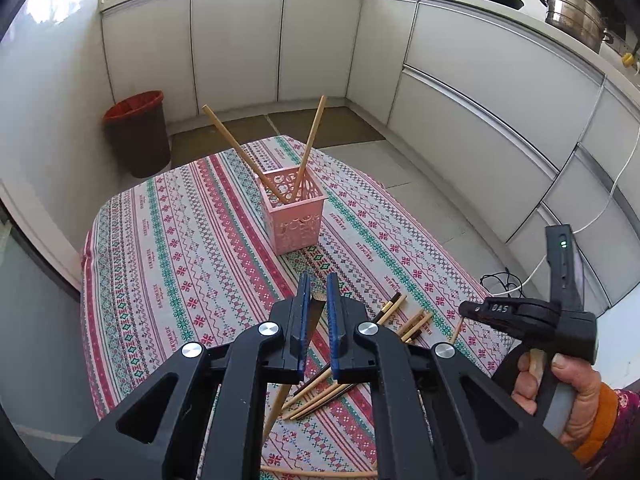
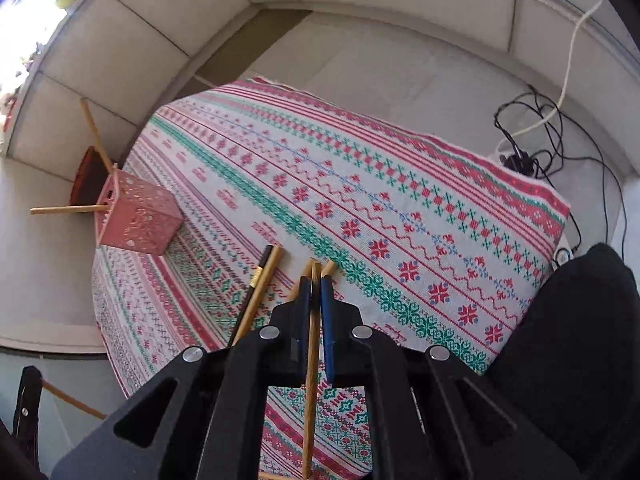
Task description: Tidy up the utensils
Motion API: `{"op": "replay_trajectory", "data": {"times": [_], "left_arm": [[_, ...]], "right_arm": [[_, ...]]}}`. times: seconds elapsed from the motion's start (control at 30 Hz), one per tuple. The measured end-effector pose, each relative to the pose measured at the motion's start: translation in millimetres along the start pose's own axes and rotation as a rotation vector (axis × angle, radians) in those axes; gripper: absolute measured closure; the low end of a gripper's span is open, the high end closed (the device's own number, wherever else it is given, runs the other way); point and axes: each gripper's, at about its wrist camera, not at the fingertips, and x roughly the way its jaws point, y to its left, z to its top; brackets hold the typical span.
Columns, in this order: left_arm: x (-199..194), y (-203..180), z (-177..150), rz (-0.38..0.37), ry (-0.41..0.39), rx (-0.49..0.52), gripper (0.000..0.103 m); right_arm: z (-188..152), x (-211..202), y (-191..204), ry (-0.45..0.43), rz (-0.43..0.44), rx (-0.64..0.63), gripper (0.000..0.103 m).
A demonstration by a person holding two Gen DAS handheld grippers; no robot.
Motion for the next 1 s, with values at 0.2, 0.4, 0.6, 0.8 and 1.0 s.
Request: {"op": "replay_trajectory", "data": {"times": [0.2, 0.4, 0.6, 0.8, 1.0], "left_arm": [[28, 74, -56, 0.001, 0.302, -0.471, 0.085], [28, 113, -115, 0.129, 0.502, -0.687, 0.069], [33, 113, -102, 0.145, 0.418, -0.696, 0.049], [88, 104, -51, 0.270, 0.396, -0.457, 0.049], [156, 99, -6, 0.288, 0.399, -0.311, 0.048]], "right_arm": [[8, -3, 1, -0.032, 0.041, -0.064, 0.098], [7, 4, 4, -0.006, 0.127, -0.094, 0.098], [10, -9, 12, -0.043, 0.179, -0.173, 0.098], [16, -32, 15, -0.099, 0.190, -0.238, 0.098], [18, -37, 19, -0.103, 0.195, -0.266, 0.098]]}}
